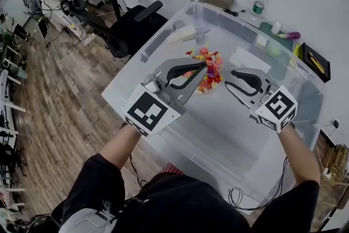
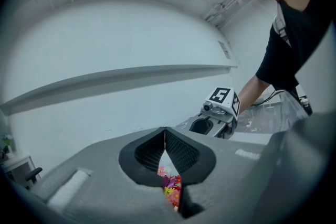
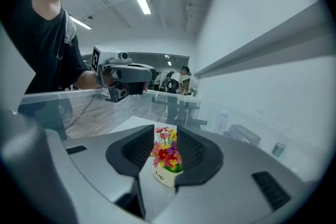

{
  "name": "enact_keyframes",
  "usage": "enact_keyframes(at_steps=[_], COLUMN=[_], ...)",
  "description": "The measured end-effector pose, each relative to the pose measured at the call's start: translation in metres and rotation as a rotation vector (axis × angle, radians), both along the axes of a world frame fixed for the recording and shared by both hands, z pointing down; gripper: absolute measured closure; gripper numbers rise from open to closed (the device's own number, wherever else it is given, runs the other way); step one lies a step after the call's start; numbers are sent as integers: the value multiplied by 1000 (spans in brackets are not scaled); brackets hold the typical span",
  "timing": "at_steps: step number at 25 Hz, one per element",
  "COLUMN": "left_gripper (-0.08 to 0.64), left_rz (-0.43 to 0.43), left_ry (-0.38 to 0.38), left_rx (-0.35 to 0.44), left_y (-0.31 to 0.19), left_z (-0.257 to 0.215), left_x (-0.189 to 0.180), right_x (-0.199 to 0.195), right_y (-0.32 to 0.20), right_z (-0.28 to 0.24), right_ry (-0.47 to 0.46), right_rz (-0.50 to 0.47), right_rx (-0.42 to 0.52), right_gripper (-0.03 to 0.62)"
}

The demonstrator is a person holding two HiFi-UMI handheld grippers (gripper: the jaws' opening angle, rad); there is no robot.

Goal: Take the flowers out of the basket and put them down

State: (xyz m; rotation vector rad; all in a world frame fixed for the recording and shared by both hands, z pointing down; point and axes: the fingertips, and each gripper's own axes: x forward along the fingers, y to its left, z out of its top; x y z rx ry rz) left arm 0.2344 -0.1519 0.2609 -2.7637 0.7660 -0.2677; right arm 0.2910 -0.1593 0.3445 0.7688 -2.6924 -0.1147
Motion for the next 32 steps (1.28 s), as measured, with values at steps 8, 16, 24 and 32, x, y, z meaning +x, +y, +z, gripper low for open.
enact_keyframes(at_steps=[8, 16, 24, 32], left_gripper=[558, 558, 558, 558], left_rz=[-34, -27, 3, 45], left_ry=[-15, -4, -47, -61], left_rx=[-38, -39, 15, 8], left_y=[-14, -18, -11, -5], left_z=[16, 17, 18, 21], left_x=[-3, -4, 4, 10], right_x=[4, -3, -8, -17], right_y=[-22, -31, -36, -47], right_z=[19, 48, 104, 131], right_ry=[-70, -25, 83, 62], right_rz=[-13, -113, -173, -164], right_rx=[-47, -52, -111, -159], right_gripper=[379, 319, 284, 275])
